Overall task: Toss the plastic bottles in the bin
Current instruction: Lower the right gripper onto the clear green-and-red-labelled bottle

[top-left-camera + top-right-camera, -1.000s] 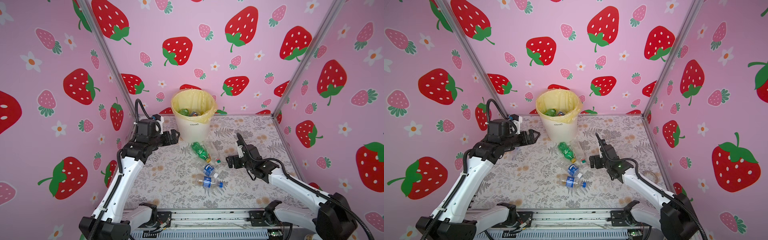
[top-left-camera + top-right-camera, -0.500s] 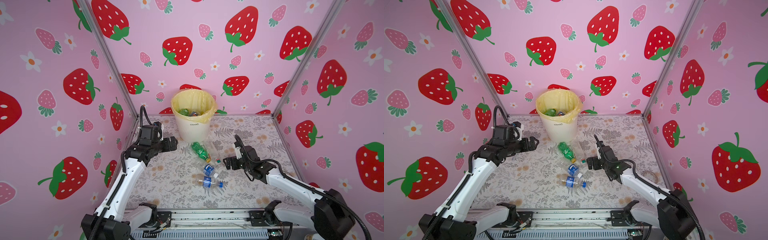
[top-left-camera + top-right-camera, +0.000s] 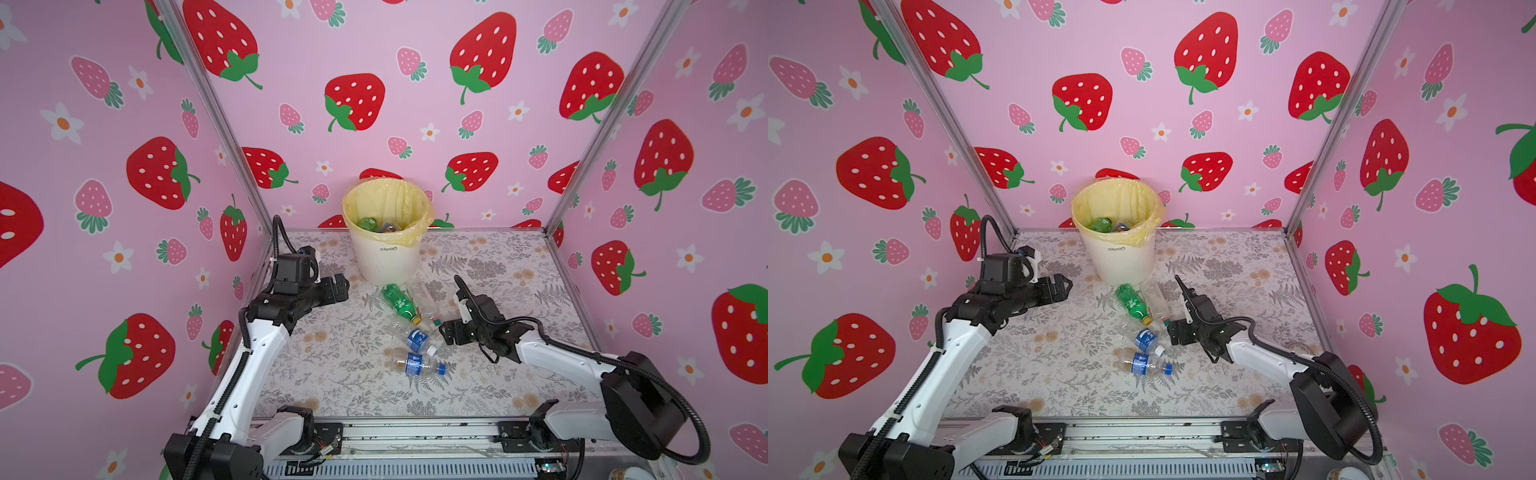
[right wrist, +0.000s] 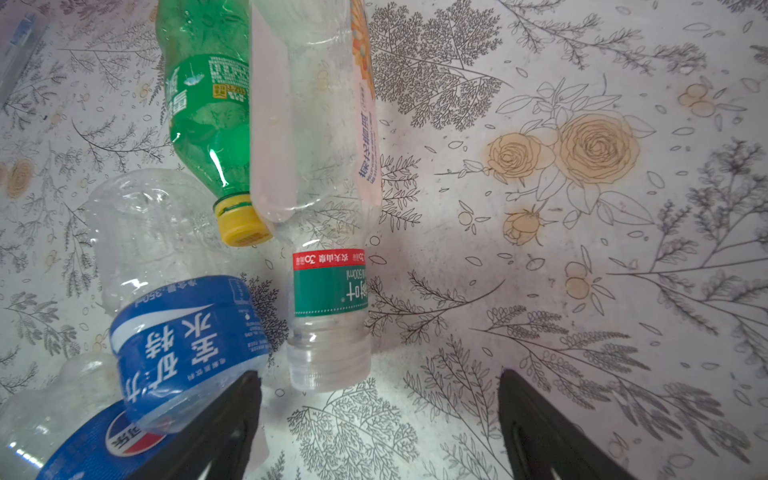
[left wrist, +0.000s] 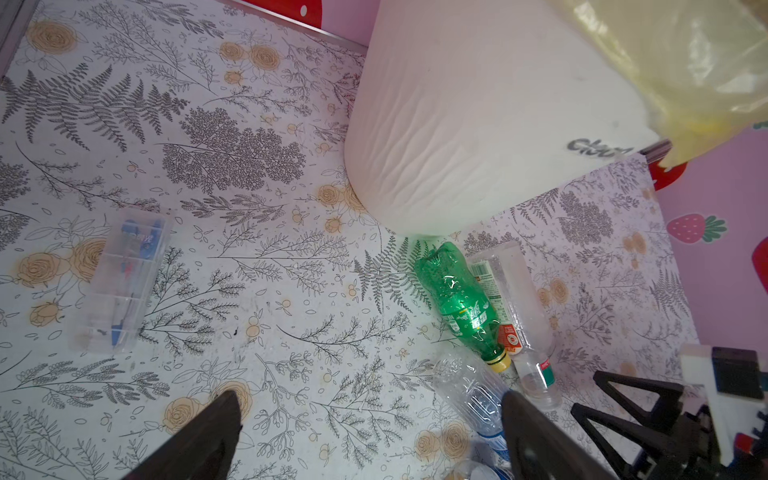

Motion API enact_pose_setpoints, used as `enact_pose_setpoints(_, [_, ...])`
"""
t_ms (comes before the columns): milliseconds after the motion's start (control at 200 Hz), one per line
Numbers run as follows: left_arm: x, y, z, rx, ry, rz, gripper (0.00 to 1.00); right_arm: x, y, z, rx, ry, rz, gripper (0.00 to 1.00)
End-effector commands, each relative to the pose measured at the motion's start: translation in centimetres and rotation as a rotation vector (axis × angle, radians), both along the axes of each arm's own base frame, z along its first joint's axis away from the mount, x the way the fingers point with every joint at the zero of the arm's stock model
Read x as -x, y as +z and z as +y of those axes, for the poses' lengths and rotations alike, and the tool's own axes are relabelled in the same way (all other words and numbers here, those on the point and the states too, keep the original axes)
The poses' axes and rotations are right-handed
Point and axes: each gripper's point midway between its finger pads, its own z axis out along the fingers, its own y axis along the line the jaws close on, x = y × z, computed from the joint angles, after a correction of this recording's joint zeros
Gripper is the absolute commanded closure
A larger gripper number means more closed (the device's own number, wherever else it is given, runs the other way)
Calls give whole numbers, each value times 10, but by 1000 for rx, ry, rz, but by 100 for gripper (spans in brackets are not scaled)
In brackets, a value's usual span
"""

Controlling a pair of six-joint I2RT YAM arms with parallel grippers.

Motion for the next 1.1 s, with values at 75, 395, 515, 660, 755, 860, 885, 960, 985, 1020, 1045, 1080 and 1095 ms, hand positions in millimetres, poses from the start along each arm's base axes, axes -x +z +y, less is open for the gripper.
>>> enact_pose_setpoints(75, [1,7,-3,52,-15,-25,1,-12,8,14,-18,-10,-18,14])
enact_pose_setpoints(395, [4,7,1,50,4,-30,1,-20,3,24,13,13,6,29])
enact_pose_setpoints(515, [4,11,-2,78,-7,-53,1,-20,1,27,-4,6,15,29])
enact_pose_setpoints(660, [3,11,-1,84,-3,-52,1,-21,2,32,-12,12,13,28])
enact_pose_setpoints(755, [3,9,0,90,0,-44,1,-21,-1,35,2,21,22,28])
enact_pose_setpoints(860, [2,9,-2,100,-5,-39,1,-21,-4,39,6,29,30,28])
enact_pose_setpoints(885, [2,9,-1,101,-3,-39,1,-21,-4,40,5,32,29,28])
enact_pose_setpoints(960, [2,8,-1,105,-1,-36,1,-21,-6,43,7,39,34,28])
enact_pose_setpoints(985, [2,9,-1,106,-1,-37,1,-21,-7,44,9,40,36,28])
enact_pose_setpoints(1020, [2,9,0,106,0,-39,1,-22,-8,45,11,42,36,28])
enact_pose_setpoints(1045, [2,9,0,107,0,-39,1,-22,-8,46,13,45,36,28])
enact_pose_setpoints(1080, [2,8,1,106,3,-38,1,-22,-10,47,17,45,39,28])
enact_pose_setpoints(1095, [2,9,0,106,2,-38,1,-22,-11,47,18,46,40,28])
